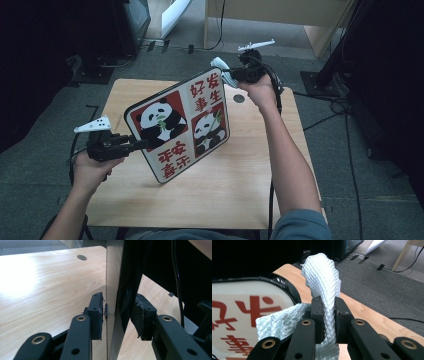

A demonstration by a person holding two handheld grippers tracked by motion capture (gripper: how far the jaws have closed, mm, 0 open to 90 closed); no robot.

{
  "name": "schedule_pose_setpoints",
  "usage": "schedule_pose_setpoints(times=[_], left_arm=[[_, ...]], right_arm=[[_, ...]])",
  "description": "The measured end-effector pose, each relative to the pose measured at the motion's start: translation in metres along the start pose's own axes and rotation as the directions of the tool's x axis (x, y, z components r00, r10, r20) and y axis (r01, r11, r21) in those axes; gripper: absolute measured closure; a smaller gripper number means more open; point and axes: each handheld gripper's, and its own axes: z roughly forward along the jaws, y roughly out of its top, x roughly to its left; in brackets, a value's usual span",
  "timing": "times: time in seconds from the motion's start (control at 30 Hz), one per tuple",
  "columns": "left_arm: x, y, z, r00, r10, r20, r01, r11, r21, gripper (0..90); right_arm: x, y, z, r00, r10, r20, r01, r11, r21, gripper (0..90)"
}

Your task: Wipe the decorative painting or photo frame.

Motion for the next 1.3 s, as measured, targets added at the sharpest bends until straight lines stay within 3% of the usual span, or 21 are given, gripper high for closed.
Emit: schedule_pose_setpoints(times=[0.13,0.23,0.6,0.67,0.97,1.07,1.13,1.2,1.3], left_arm=[[0.001,0.0,0.0,1.0,-0.004,0.001,0.004,1.0,-0.001,60.6],[0.001,-0.001,0.0,1.0,-0.001,-0.002,0.001,1.0,-0.001,59.9],[0.002,-0.001,0.0,1.0,0.007,0.0,-0.007,1.0,-0.002,56.4],[0.002,-0.001,0.001,0.9999,0.01,0.004,-0.01,1.0,0.001,55.1],[0.002,-0.002,0.001,0.9998,0.019,0.004,-0.019,0.9997,-0.013,47.3],[0.003,-0.002,0.001,0.9998,0.018,0.006,-0.018,0.9997,-0.015,46.0],[0.002,-0.002,0.001,0.9997,0.021,0.007,-0.021,0.9997,-0.013,46.3],[0.0,-0.001,0.001,0.9998,-0.009,0.018,0.009,0.9999,0.005,52.7],[-0.002,-0.001,0.0,0.9998,0.003,0.02,-0.003,1.0,0.0,58.0]], right_arm=[[-0.001,-0.004,0.001,1.0,0.007,-0.006,-0.006,1.0,0.019,80.8],[-0.001,-0.009,0.0,1.0,0.006,-0.006,-0.006,1.0,-0.006,80.9],[-0.002,-0.017,0.002,0.9997,0.021,-0.014,-0.021,0.999,0.03,80.8],[0.0,-0.021,0.002,0.9999,0.012,-0.01,-0.012,1.0,0.013,80.9],[-0.003,-0.03,0.003,0.9991,0.038,-0.017,-0.038,0.998,0.047,80.9],[-0.001,-0.033,0.003,0.9992,0.037,-0.017,-0.036,0.999,0.031,80.9],[-0.002,-0.036,0.003,0.9991,0.037,-0.019,-0.036,0.999,0.033,80.9],[-0.002,-0.039,0.004,0.9989,0.044,-0.019,-0.043,0.998,0.036,80.9],[-0.003,-0.043,0.004,0.9982,0.056,-0.022,-0.054,0.997,0.05,80.8]])
